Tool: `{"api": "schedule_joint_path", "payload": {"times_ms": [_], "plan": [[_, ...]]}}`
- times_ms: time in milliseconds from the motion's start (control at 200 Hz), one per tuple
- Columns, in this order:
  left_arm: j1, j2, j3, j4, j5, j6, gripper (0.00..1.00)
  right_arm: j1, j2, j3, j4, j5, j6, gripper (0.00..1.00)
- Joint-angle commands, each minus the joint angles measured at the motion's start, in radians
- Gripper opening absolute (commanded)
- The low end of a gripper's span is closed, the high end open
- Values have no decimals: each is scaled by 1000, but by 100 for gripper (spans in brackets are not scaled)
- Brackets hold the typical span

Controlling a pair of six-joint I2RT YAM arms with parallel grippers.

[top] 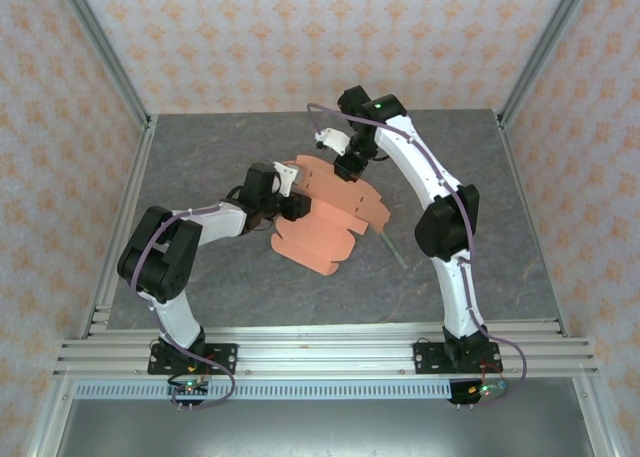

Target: Fold the paper box

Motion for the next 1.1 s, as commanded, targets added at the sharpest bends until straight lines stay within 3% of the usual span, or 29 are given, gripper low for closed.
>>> {"api": "schedule_joint_path", "payload": {"times_ms": [0,415,621,806,1096], "plan": [[-18,15,0,52,53,1,39,-2,11,34,4,-30,18,0],[10,-203,-108,44,0,-29,52,-2,-41,-36,38,23,-10,0],[43,-348,-103,-29,-23,41,58,-2,-54,-61,44,-3,-13,0],[111,-295,25,-130,70,65,59,-1,-64,-69,42,-25,-18,0],[119,-181,222,-277,195,145,60,-2,-71,-67,39,-54,-29,0]]}}
